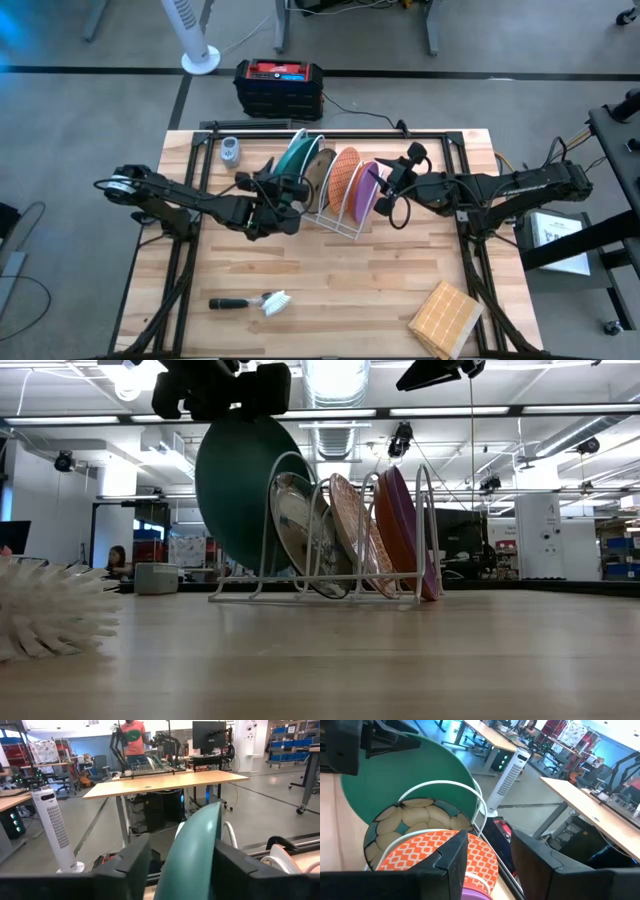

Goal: Sort dishes
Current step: Put the blue plate into the dish rack, then adjust the dish rack on the table

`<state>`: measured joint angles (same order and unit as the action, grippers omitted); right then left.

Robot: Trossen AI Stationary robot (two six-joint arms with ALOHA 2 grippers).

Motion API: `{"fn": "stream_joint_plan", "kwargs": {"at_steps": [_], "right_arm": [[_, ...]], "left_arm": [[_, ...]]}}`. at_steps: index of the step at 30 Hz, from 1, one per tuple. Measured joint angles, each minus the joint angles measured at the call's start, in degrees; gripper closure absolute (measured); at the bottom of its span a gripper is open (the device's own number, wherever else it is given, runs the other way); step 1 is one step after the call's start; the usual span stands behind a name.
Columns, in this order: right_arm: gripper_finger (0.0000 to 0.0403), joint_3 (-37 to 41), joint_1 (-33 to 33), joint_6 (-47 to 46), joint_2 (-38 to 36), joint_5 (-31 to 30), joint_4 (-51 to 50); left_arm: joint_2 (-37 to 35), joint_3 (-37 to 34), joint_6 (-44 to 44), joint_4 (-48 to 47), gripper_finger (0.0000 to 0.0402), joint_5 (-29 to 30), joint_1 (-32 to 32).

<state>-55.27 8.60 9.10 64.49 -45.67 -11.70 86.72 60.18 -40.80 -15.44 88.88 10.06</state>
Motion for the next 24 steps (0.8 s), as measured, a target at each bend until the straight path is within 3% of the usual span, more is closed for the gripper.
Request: {"fn": "stream_joint_plan", "kwargs": {"at_steps": [6,12,19,24], "right_arm": [[0.0254,0.0,0.0,0.0,0.0,0.0,0.0],[0.0258,0.0,0.0,0.0,0.0,0.0,0.0],[0.0252,0.0,0.0,0.1,0.0,0.0,0.0],[0.0255,0.5,-0.1,0.9,0.0,-0.1,-1.4]], "left_arm": [[-0.1,0.4,1.0,-0.1,0.0182,0.0,0.0],[-0.2,4.8,9.0,0.0,0.0146,0.2,0.0],[-0.2,10.9,18.3,-3.0,0.0134,0.3,0.1],[-0.3,16.5,17.7,-12.1,0.0134,0.3,3.1]]}}
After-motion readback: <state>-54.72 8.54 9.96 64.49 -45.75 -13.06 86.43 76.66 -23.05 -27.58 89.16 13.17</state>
